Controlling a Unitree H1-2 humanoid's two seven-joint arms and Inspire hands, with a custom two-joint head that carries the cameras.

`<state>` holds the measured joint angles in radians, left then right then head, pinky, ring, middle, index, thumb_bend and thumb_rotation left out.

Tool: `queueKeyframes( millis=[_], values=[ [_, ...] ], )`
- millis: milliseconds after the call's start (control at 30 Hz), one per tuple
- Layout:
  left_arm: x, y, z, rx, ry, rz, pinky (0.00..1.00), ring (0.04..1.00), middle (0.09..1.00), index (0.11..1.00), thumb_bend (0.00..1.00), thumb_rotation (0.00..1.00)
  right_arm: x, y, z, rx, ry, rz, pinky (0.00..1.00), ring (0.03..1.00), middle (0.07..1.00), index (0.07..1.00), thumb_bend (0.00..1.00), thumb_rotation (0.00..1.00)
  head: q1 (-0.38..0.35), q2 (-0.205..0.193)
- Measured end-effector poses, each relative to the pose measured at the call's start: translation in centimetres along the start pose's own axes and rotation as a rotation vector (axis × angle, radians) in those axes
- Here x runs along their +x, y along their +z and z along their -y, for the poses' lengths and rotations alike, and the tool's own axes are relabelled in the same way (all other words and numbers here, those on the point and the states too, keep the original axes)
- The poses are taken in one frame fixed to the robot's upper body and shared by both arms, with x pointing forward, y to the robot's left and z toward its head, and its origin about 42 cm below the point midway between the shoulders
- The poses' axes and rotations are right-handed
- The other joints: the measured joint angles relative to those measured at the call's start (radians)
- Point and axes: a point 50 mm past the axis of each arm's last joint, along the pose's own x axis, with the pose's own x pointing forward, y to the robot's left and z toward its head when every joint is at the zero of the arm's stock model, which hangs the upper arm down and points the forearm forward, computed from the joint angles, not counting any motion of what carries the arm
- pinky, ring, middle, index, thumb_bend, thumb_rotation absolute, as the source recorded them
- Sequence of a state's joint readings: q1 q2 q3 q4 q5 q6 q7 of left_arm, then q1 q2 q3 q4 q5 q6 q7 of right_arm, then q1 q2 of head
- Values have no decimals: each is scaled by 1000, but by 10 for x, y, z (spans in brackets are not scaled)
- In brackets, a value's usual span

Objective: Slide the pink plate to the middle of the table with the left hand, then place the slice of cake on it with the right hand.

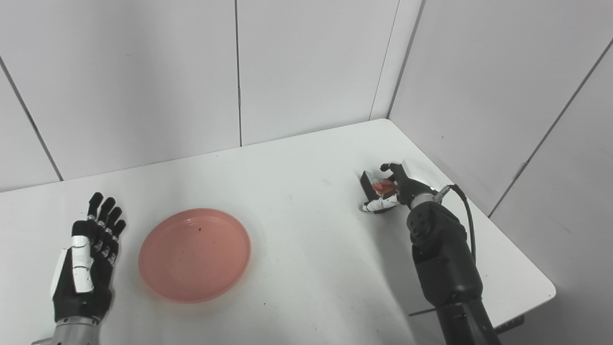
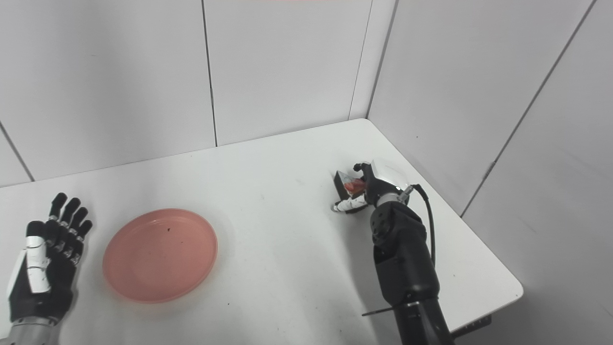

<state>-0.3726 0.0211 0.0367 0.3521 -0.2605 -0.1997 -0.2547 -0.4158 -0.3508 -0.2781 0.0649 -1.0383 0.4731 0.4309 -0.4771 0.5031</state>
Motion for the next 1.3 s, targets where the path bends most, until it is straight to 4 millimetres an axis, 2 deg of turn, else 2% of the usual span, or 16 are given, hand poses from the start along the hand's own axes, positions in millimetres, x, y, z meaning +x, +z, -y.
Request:
queueKeyframes(
  millis=[67,167,300,333,400,433,500,667,733,833,900,1067,1100,1167,1233,1300],
  values=[
    [0,0,0,0,-1,-1,1000,1000,1000,1000,690,1000,2,-1,-1,10,-5,-3,166,229,330,810,741,52,0,8],
    [0,0,0,-1,0,1,1000,1000,1000,1000,678,1000,5,-2,-3,38,-16,-9,135,196,298,787,720,10,5,9],
    [-3,2,1,-2,6,8,1000,1000,1000,1000,668,1000,7,1,-10,44,-66,8,145,212,327,682,673,0,9,9],
    [-3,2,1,-2,5,8,1000,1000,1000,1000,670,1000,7,1,-10,51,-90,10,158,236,424,634,596,0,11,9],
    [-3,2,2,-3,5,8,1000,1000,1000,1000,670,1000,6,-2,-11,83,-143,14,163,246,455,604,570,0,12,9],
    [-3,2,2,-3,4,7,1000,1000,1000,1000,675,1000,6,-3,-11,101,-170,17,177,253,467,526,541,0,17,9],
    [-3,2,3,-3,3,4,1000,1000,1000,1000,674,1000,5,-4,-11,127,-213,18,197,273,474,494,531,0,24,9],
    [-6,1,4,6,3,-9,1000,1000,1000,1000,669,1000,2,-4,-7,202,-317,19,176,249,472,484,530,0,51,8],
    [-7,1,7,5,4,-9,1000,1000,1000,1000,664,1000,0,-1,-6,226,-336,31,201,286,419,511,522,0,99,6],
    [-10,1,11,2,10,-15,1000,1000,1000,997,668,1000,-7,9,0,243,-380,80,239,306,417,520,519,0,117,6],
    [-9,-1,16,9,15,-25,1000,1000,1000,999,694,1000,-12,15,5,250,-408,120,212,283,402,517,516,0,187,3],
    [-8,-4,28,34,21,-34,1000,1000,1000,1000,687,1000,-25,33,14,311,-423,219,199,266,401,515,513,0,250,-9],
    [-8,-5,30,36,27,-34,1000,1000,1000,1000,684,1000,-28,36,13,317,-418,243,209,279,410,518,513,0,276,-11],
    [-7,-7,36,32,31,-39,1000,1000,1000,1000,685,1000,-34,45,6,315,-396,318,215,283,415,519,513,0,276,-11],
    [-5,-10,44,36,26,-45,1000,1000,1000,997,687,1000,-40,52,-5,315,-353,396,216,281,415,516,513,0,330,-14],
    [-3,-12,51,39,23,-47,1000,1000,1000,998,687,1000,-44,57,-15,318,-303,449,219,286,439,508,516,0,330,-14]
  ],
)
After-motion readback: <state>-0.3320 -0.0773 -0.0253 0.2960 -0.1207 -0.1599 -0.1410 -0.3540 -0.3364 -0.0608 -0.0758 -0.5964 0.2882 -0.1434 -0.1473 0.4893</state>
